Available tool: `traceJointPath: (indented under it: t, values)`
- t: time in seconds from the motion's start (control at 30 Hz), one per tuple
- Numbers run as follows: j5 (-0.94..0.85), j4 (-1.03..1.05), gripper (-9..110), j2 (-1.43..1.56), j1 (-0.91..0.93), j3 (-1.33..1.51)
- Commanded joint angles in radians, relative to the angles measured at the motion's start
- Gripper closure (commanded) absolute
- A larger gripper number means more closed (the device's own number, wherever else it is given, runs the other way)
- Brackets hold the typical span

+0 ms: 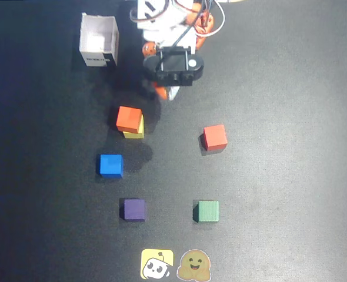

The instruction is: Put the orange cube on top of the yellow cube.

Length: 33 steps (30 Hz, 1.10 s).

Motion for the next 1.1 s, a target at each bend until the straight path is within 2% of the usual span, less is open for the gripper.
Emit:
traceJointPath:
  t: [0.0,0.23,0.63,1.07]
  values:
    - [0.025,-0.074,101,0.005,-0.002,0.038]
    - [0.115,-0.087,101,0.005,-0.002,0.066]
    - [0.12,0.055,101,0.003,0.008,0.066]
    - [0.12,0.055,101,0.003,0.008,0.066]
